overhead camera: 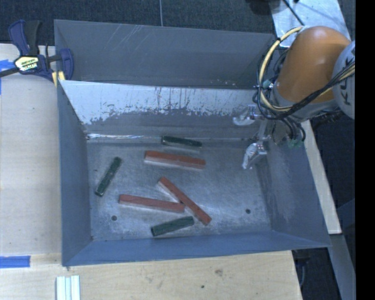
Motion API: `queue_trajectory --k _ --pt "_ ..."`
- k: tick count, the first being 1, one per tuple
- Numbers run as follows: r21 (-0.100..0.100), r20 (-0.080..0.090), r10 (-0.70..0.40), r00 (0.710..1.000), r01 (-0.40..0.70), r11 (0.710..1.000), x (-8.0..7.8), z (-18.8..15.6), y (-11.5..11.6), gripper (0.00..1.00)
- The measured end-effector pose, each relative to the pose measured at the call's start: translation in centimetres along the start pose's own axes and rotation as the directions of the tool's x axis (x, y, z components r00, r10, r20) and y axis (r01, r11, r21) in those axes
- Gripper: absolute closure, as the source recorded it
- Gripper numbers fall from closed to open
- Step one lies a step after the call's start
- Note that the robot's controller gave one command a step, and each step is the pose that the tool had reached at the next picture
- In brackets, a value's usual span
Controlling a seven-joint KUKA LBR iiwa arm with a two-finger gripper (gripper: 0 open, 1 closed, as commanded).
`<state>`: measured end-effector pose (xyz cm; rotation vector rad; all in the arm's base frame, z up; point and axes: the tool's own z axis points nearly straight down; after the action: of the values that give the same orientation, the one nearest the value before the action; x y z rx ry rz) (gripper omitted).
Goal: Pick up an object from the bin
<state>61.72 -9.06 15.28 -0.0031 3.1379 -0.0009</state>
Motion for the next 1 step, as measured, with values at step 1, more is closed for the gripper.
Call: queue_trajectory --k 1 --pt "0.000 0.000 0.000 1.000 0.000 1.000 0.00 0.00 0.00 0.00"
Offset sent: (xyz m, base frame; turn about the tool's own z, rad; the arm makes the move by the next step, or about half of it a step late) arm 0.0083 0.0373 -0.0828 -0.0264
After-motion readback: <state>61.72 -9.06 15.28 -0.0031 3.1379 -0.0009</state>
